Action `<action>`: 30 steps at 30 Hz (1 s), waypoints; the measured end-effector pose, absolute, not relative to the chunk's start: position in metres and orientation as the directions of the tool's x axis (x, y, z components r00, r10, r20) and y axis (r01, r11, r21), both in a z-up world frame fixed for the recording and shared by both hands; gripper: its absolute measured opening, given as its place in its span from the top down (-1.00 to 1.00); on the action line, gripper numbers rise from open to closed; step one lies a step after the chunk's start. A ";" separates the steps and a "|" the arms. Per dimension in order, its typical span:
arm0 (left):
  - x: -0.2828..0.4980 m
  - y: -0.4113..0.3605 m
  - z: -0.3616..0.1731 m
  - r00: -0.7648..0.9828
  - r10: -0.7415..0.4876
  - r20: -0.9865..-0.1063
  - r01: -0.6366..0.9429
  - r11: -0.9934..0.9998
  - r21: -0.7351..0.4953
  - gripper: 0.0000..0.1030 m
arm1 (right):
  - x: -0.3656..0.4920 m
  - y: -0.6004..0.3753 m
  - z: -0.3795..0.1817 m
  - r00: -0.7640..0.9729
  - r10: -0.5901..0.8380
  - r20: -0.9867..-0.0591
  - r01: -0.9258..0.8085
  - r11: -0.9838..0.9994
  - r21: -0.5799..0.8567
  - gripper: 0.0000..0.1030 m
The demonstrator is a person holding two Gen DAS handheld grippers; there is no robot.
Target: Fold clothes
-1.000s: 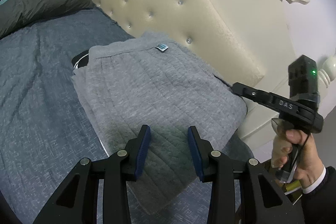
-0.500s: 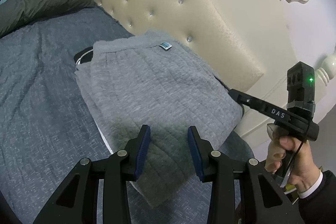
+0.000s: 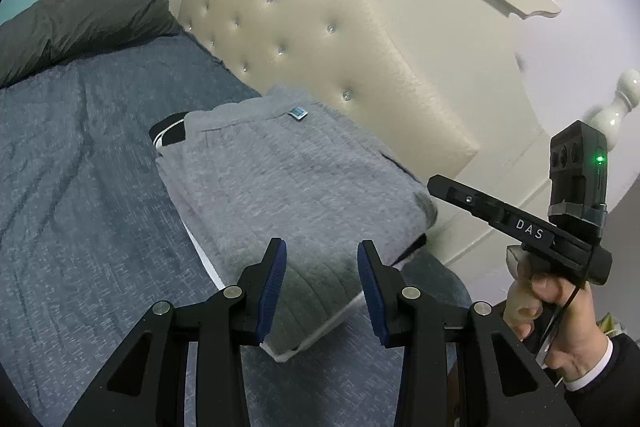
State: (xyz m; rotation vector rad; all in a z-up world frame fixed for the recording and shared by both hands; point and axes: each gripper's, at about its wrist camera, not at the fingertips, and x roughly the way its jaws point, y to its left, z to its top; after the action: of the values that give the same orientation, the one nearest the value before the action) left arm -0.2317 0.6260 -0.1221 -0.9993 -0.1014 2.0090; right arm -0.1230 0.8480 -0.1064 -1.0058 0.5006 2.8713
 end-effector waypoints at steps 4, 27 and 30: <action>-0.228 0.618 -0.113 -0.312 0.735 -0.602 -0.667 -0.621 -0.412 0.21 | -0.117 0.834 -0.101 -0.787 -0.042 -0.615 -0.161 -0.949 0.271 0.96; -0.178 0.548 -0.064 -0.355 0.747 -0.562 -0.679 -0.619 -0.394 0.19 | -0.055 0.761 -0.051 -0.817 0.051 -0.574 -0.230 -0.943 0.242 0.96; -0.170 0.536 -0.057 -0.363 0.746 -0.559 -0.679 -0.622 -0.389 0.17 | -0.044 0.748 -0.045 -0.820 0.060 -0.569 -0.240 -0.938 0.248 0.96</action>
State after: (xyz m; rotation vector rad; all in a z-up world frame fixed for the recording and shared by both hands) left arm -0.1701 0.5364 -0.0570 -0.9047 -0.1145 2.0547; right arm -0.0438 0.7477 -0.0449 -0.8652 0.4673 2.8151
